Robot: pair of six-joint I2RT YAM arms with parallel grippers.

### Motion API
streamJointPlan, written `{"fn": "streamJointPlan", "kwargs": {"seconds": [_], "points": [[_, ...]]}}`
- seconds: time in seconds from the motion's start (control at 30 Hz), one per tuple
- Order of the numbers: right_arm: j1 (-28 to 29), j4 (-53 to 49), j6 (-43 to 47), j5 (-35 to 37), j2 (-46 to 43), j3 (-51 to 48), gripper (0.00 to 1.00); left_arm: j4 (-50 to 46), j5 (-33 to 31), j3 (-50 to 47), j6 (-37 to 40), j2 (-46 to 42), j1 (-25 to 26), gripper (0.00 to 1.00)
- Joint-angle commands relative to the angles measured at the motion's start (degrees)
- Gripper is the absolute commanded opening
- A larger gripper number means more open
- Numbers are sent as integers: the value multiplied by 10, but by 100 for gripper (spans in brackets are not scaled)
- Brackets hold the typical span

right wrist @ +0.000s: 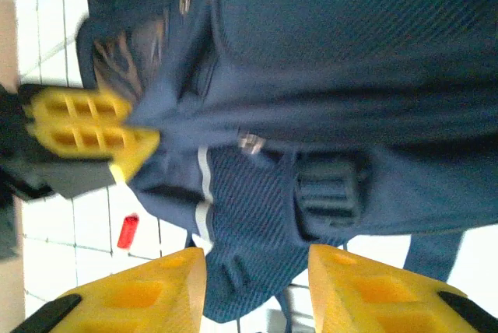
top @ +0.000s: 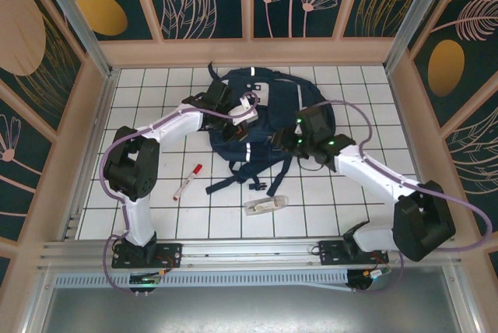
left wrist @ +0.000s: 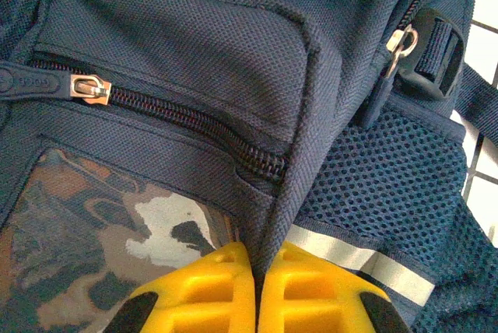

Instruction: Pack books, pencil case, and school supplies into a backpack

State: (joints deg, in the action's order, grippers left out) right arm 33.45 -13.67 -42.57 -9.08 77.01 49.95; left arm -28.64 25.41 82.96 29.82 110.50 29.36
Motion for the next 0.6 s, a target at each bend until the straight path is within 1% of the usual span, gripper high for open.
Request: {"fn": "streamJointPlan", "kwargs": {"seconds": [0.0, 0.07, 0.13, 0.23, 0.4, 0.57], "points": [[30, 49, -45, 65, 55, 15, 34, -13, 63, 17, -14, -23, 6, 0], [44, 44, -30, 95, 91, 42, 31, -9, 69, 10, -10, -29, 6, 0], [56, 33, -8, 135, 124, 71, 31, -4, 72, 2, -8, -35, 6, 0], [66, 28, 17, 180, 164, 96, 35, -2, 78, -1, -6, -38, 6, 0], [89, 6, 25, 294, 210, 128, 34, 1, 89, -4, 4, -41, 6, 0], [98, -28, 15, 344, 237, 158, 28, 3, 93, -11, 23, -45, 6, 0]]}}
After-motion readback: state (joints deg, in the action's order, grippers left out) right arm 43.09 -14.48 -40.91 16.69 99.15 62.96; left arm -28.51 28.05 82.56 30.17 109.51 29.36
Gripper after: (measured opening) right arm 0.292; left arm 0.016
